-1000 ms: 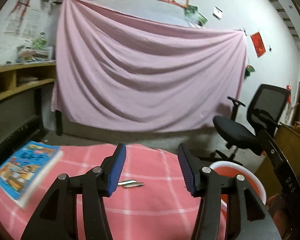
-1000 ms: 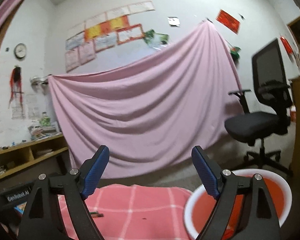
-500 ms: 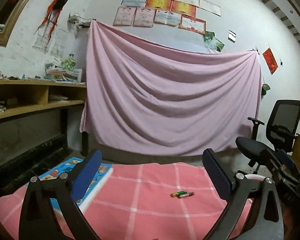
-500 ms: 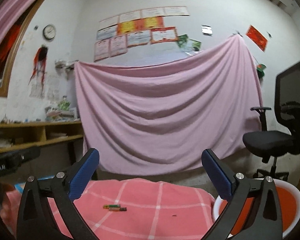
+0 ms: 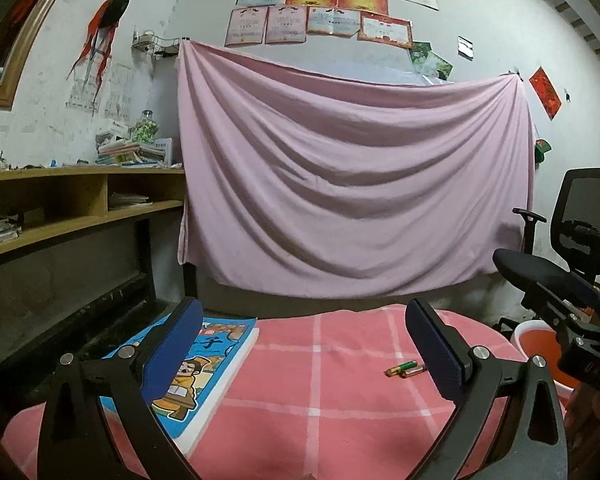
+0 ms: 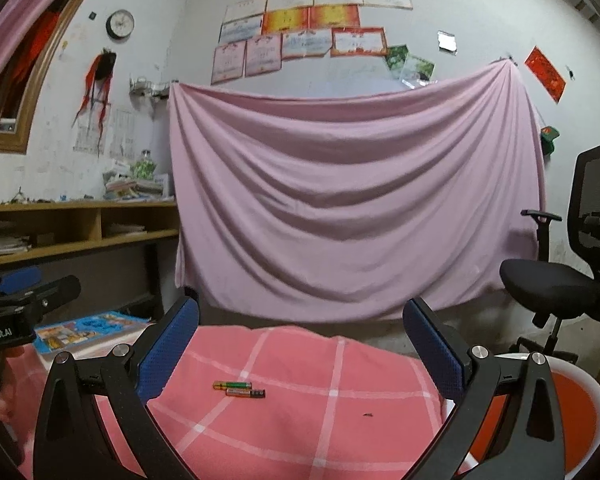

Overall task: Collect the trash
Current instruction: 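Move both open grippers back over the table toward the two batteries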

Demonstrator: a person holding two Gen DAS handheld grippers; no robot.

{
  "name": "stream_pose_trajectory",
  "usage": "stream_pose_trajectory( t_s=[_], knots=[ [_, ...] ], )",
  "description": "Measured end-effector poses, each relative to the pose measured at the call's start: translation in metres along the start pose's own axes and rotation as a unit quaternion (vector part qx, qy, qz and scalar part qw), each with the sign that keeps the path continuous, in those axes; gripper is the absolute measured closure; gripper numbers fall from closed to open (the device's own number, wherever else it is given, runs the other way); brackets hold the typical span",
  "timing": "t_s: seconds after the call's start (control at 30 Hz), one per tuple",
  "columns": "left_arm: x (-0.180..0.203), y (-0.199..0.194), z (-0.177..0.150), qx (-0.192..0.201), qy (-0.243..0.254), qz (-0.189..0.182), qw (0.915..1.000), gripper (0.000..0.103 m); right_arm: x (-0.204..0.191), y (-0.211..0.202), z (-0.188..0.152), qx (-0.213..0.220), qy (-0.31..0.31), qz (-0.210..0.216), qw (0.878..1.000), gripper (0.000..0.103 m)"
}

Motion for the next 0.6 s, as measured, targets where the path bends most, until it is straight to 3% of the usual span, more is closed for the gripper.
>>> stream_pose_trajectory(
  t_s=[0.13, 0.3, 0.43, 0.6],
  knots=[
    [-0.007, 0.013, 0.0, -0.005, -0.008, 0.002, 1.0, 0.004, -0.006, 0.019, -0.003, -0.032, -0.003, 0.005, 0.999, 0.0],
    [-0.01, 0.041, -0.004, -0.062, 0.0, 0.0, 0.9981, 0.004, -0.012, 0.053, -0.017, -0.112, -0.013, 0.014, 0.994, 0.001],
    [-0.012, 0.059, -0.013, -0.107, -0.005, -0.007, 0.9943, 0.004, -0.017, 0.079, -0.031, -0.186, -0.019, 0.037, 0.982, 0.018],
    [-0.016, 0.083, -0.026, -0.169, -0.022, -0.018, 0.9852, 0.005, -0.025, 0.094, -0.046, -0.25, -0.027, 0.059, 0.966, 0.029]
  ],
)
Point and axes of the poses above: each gripper's, at about its wrist camera, not at the fingertips, and y roughly the way its jaws point, x to its right, z to its top, the point moved 4 cm from there along y, roughly the way its jaws point, and after that the axes turned 3 degrees about -z, right-handed, at the moved point
